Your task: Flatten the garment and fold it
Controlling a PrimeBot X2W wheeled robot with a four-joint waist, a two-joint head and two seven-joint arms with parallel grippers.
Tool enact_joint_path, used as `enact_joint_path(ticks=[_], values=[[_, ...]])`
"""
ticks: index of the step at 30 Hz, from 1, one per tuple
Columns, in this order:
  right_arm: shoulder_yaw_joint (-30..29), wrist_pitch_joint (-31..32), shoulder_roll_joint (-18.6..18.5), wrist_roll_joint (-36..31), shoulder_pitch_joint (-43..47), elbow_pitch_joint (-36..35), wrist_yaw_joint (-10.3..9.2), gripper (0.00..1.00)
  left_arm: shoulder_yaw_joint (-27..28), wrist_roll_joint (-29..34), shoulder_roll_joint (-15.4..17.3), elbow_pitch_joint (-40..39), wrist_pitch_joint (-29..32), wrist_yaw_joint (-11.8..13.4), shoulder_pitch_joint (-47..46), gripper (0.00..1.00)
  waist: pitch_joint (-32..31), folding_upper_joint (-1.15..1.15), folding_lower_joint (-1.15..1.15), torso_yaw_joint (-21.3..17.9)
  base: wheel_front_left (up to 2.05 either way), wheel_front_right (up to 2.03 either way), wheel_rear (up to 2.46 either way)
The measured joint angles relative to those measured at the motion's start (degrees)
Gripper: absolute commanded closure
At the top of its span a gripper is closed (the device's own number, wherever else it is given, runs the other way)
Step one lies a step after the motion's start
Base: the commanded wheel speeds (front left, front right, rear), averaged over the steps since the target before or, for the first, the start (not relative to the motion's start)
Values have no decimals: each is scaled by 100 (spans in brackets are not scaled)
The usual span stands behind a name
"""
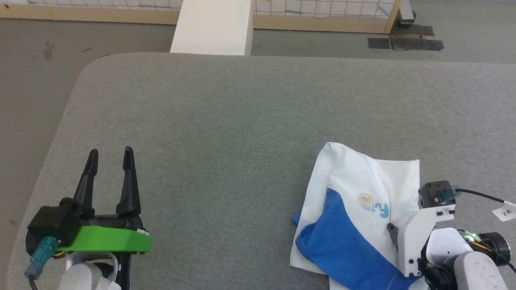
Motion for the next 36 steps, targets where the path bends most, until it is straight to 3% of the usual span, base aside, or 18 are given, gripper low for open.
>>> enact_joint_path(ticks=[4, 5, 6, 10, 12, 17, 21, 27, 36], values=[[23, -52, 24, 44, -88, 227, -1, 0, -11, 0, 0, 23, 0, -1, -8, 0, 49, 0, 0, 71, 0, 0, 0], [64, -68, 11, 71, -125, 269, -2, 65, -10, 0, 0, 27, 1, -1, -12, 0, 55, 0, 0, 83, 0, 0, 0], [105, -116, -5, 101, -154, 309, -2, 100, -10, 0, 0, 29, 0, -2, -14, 0, 57, 0, 0, 90, 0, 0, 0], [564, -135, -276, 280, -268, 379, -2, 100, 12, 0, 2, 19, 0, -3, -14, 0, 40, 0, 0, 60, 0, 0, 0], [946, -109, -583, 404, -349, 347, -2, 100, 59, 0, 12, 3, 0, -3, -12, 0, 36, 0, 0, 4, 0, 0, 0], [1791, 191, -1709, 799, -732, -27, 3, 100, 121, 0, 81, -118, -1, -5, -14, 0, 92, 0, 0, -261, 0, 0, 0], [1971, 463, -2514, 1188, -1109, -245, 2, 100, 127, -2, 149, -224, -4, -5, -37, 0, 192, 0, 0, -599, 0, 0, 0], [1730, 522, -3051, 1369, -1591, -166, 3, 100, 40, 0, 333, -353, -3, -7, -181, 0, 468, 0, 0, -1193, 0, 0, 0], [472, 249, -3094, 983, -1980, 408, 2, 100, 74, -3, 802, -802, 279, -7, -531, 0, 1265, 0, 0, -1724, 0, 0, 0]])
